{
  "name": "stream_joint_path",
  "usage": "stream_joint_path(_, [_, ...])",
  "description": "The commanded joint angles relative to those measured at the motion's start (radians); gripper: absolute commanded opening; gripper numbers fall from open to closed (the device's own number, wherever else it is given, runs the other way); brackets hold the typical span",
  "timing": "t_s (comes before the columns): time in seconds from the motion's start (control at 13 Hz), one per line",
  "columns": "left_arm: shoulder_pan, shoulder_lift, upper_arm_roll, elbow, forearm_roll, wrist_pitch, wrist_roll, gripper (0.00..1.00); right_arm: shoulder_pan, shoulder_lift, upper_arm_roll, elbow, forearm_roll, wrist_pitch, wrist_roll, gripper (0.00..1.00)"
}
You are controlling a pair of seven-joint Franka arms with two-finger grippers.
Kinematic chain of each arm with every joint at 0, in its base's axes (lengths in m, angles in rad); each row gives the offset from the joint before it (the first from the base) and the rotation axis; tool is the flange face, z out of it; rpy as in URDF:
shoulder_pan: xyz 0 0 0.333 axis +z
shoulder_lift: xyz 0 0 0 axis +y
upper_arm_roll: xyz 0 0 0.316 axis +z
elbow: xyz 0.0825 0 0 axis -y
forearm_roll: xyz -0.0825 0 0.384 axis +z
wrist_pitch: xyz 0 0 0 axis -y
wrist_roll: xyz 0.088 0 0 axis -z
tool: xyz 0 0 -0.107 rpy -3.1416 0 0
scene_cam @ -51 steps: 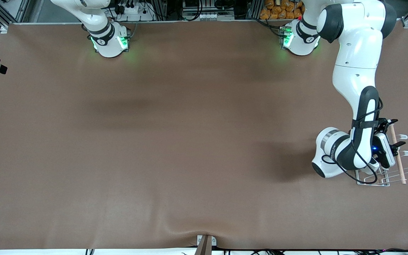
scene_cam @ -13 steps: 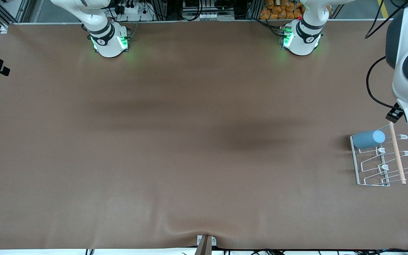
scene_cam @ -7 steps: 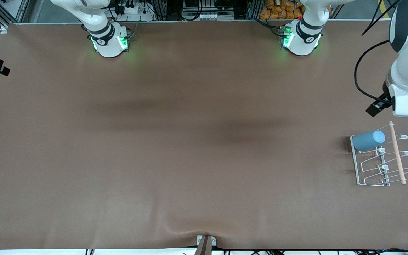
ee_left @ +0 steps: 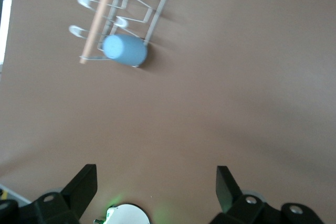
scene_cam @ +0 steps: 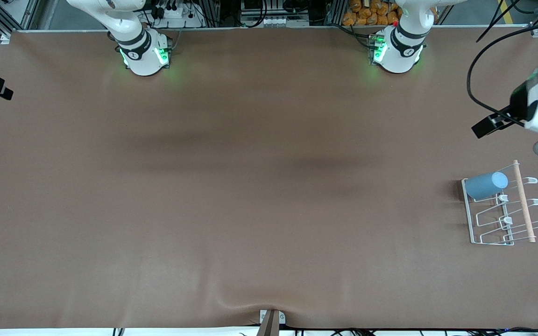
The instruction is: Transfer cup to left arm and place on rack
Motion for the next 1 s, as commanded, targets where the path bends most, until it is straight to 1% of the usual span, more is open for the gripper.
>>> stream_joint_path(0.0, [0.01,-0.044,0.073,-0.03,-0.1,0.04,0.106,1.0,0.003,-0.002,-0.002,0.01,0.005,-0.004,0.003,1.0])
stream_joint_path(0.23, [0.003,-0.039,0.073,-0.076,-0.113,0.116,0.128,1.0,0.003,-0.002,-0.002,0.01,0.005,-0.004,0.003,1.0])
stream_joint_path(0.38, [0.007,-0.045,0.074,-0.081,-0.122,0.126,0.189,1.0,0.003,-0.002,-0.002,0.01,0.005,-0.004,0.003,1.0])
stream_joint_path(0.46, [0.01,-0.067,0.08,-0.087,-0.124,0.124,0.206,1.0,0.003,-0.002,-0.002,0.01,0.005,-0.004,0.003,1.0])
stream_joint_path(0.69, [-0.008,-0.134,0.097,-0.174,-0.133,0.159,0.206,1.0,0.001,-0.002,-0.002,0.01,0.005,-0.004,0.003,1.0])
stream_joint_path(0.77, [-0.035,-0.15,0.12,-0.196,-0.133,0.166,0.206,1.0,0.001,-0.002,-0.002,0.01,0.005,-0.004,0.003,1.0])
stream_joint_path(0.84, [-0.077,-0.171,0.166,-0.214,-0.133,0.167,0.206,1.0,0.001,-0.002,-0.002,0.01,0.005,-0.004,0.003,1.0])
stream_joint_path(0.92, [-0.106,-0.174,0.195,-0.214,-0.133,0.167,0.206,1.0,0.001,-0.002,-0.002,0.01,0.005,-0.004,0.003,1.0])
